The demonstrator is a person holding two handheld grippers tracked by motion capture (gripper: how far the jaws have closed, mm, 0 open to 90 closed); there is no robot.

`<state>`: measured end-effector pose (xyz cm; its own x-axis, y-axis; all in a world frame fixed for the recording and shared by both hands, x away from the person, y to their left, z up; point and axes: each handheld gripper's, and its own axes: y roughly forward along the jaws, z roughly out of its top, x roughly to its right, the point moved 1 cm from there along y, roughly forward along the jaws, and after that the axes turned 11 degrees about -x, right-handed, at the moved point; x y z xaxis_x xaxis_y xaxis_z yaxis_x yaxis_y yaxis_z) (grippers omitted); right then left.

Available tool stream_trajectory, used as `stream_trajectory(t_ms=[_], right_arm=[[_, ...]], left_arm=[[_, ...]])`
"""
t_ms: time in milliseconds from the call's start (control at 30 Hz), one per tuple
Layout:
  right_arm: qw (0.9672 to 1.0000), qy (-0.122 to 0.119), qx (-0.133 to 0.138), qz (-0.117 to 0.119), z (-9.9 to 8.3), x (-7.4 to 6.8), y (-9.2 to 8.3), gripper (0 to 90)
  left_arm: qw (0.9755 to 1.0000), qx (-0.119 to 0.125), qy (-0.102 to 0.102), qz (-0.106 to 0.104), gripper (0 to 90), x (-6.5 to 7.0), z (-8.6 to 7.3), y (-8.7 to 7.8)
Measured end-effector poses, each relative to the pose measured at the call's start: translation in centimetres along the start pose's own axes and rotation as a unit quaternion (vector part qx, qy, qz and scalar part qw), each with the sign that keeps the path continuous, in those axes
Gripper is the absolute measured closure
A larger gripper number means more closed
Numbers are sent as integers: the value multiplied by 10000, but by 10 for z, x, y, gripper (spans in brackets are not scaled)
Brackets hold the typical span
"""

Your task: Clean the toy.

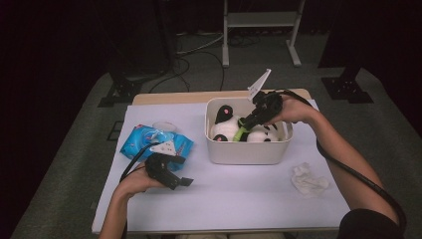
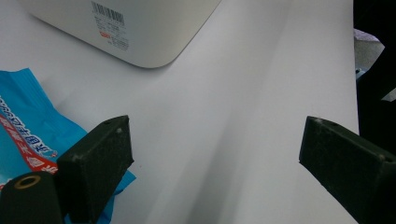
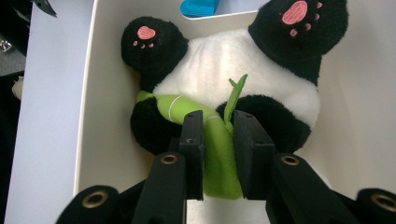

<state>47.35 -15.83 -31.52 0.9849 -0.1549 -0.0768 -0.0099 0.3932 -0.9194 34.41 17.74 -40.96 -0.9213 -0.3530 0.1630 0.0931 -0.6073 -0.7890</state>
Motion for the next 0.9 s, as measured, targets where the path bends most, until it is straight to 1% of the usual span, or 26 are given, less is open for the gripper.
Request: stream_trajectory(t_ms=[33, 67, 133, 167, 200, 300, 333, 367, 433, 467, 533, 567, 600, 633, 700, 767, 833, 900], right_arm=[[10000, 10, 29, -27, -1, -1, 0, 727], [9999, 51, 85, -56, -3, -2, -2, 700], [9997, 64, 184, -143, -6, -4, -5, 682], [9997, 64, 184, -143, -6, -4, -5, 682], [9994, 103, 256, -195, -9, -6, -9, 658], [9993, 94, 296, -230, -12, -9, -12, 638], [9989, 141, 361, -272, -15, -11, -17, 623], [9989, 141, 361, -272, -15, -11, -17, 623], [9982, 211, 449, -337, -18, -12, -24, 609], [9979, 231, 492, -350, -21, -13, -29, 584], [9977, 247, 509, -365, -22, -14, -31, 574], [9974, 283, 557, -361, -25, -17, -35, 547], [9974, 283, 557, -361, -25, -17, -35, 547], [9969, 310, 617, -382, -29, -19, -39, 529], [9963, 310, 676, -421, -33, -21, -44, 523], [9961, 321, 712, -412, -35, -22, -46, 517], [9952, 404, 801, -395, -42, -23, -50, 497], [9950, 414, 810, -417, -45, -25, -52, 492]], left_arm=[[10000, -10, 14, 5, 89, 1, 0, 0], [10000, 1, 53, 12, 89, 2, 2, -1], [10000, 12, 82, 8, 89, 3, 3, -2], [10000, 12, 82, 8, 89, 3, 3, -2], [9999, 12, 101, 3, 89, 4, 3, -2], [9999, 16, 122, -7, 89, 4, 3, -2], [9999, 7, 130, 3, 89, 4, 3, -2], [9999, 7, 130, 3, 89, 4, 3, -2], [9999, 17, 135, 10, 89, 4, 3, -3], [9999, 18, 121, 19, 89, 4, 3, -3], [9999, 16, 125, 19, 89, 4, 2, -3], [9999, 13, 138, 13, 89, 3, 2, -4], [9999, 16, 120, 11, 89, 3, 2, -4], [9999, 10, 109, 20, 89, 3, 2, -4], [9999, 32, 118, 7, 89, 3, 2, -4], [9999, 31, 123, 8, 89, 3, 2, -4], [9999, 15, 120, -1, 89, 4, 2, -3], [10000, 0, 96, 0, 89, 3, 1, -2]])
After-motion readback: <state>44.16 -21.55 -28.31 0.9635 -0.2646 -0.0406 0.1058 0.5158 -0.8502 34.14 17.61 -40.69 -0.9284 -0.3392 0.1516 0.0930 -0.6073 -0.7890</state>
